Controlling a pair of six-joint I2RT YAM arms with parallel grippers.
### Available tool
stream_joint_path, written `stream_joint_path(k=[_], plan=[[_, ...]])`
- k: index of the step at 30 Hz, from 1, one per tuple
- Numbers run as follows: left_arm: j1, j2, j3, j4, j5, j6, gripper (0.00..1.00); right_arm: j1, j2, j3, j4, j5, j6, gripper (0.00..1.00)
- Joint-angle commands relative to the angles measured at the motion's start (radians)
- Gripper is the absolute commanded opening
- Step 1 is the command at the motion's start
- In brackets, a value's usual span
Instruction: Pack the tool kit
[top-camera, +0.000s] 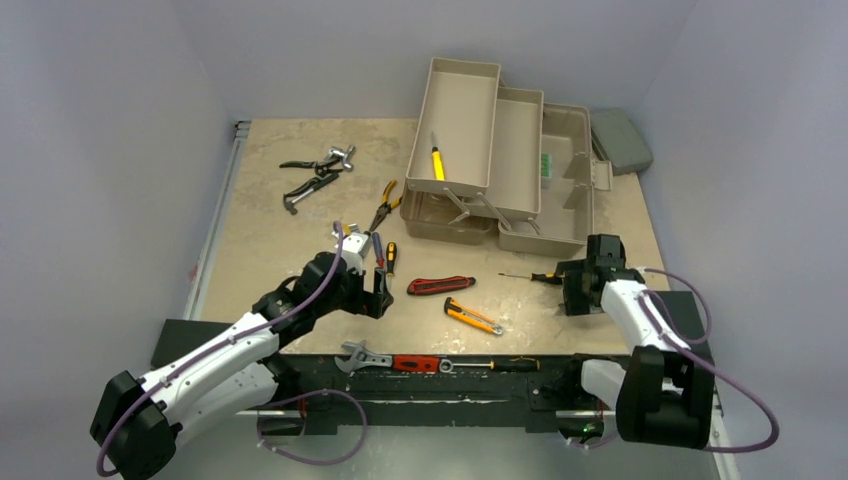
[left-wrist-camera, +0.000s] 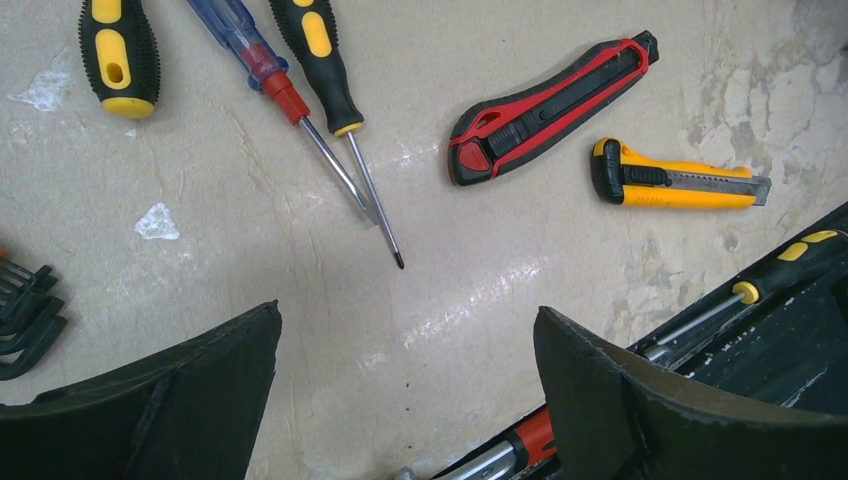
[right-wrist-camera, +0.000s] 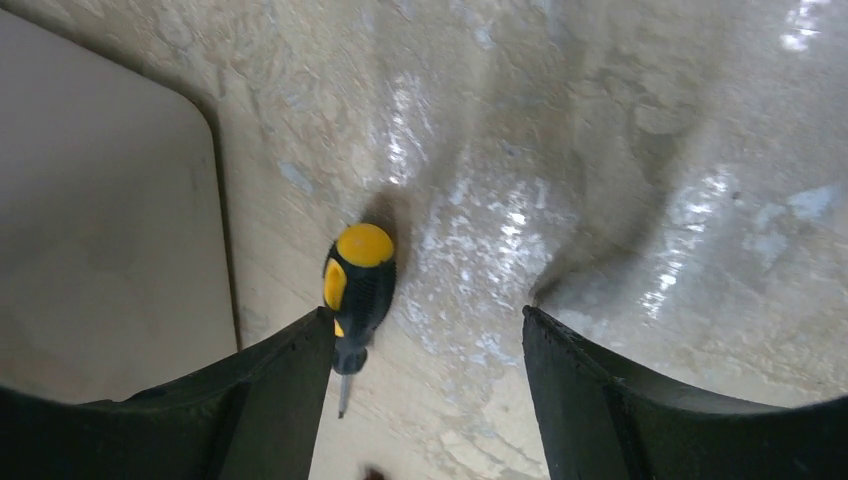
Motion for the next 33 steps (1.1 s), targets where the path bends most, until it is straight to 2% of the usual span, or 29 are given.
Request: stream_joint_path(k=[1,7,13,18,21,24,26,31,33], plan=[[-0.005,-0.021,0.022,0.019,0.007,0.018,0.93,0.0,0.085,0.081,0.067,0.032,0.066,0.66],[-0.006,-0.03,0.02,0.014,0.007,0.017,0.93,0.008,0.221,0.133,0.101,0.035,0.073,0.61],[-0.005,-0.021,0.025,0.007,0.006,0.016,0.93,0.01,0.275,0.142,0.126,-0.004,0.052,0.23],[-0.006,-0.025,0.023,0.004,-0.003,0.015,0.93,0.01,0.123,0.16,0.06,0.066,-0.032,0.0],[-0.006,-0.02,0.024,0.006,-0.002,0.015,0.93,0.01,0.007,0.179,0.121,0.034,-0.255,0.0],[-0.006,-0.008,0.024,0.01,0.002,0.014,0.92,0.01,-0.046,0.233,0.239,-0.206,-0.528,0.0],[-0.006,0.003,0.026,0.012,0.004,0.015,0.91,0.009,-0.038,0.328,0.184,-0.303,-0.668,0.0],[-0.006,0.022,0.028,0.024,0.004,0.018,0.91,0.01,0.014,0.559,0.067,-0.532,-0.842,0.0],[-0.008,0.03,0.028,0.036,0.007,0.021,0.91,0.009,0.051,0.658,0.041,-0.564,-0.88,0.0]])
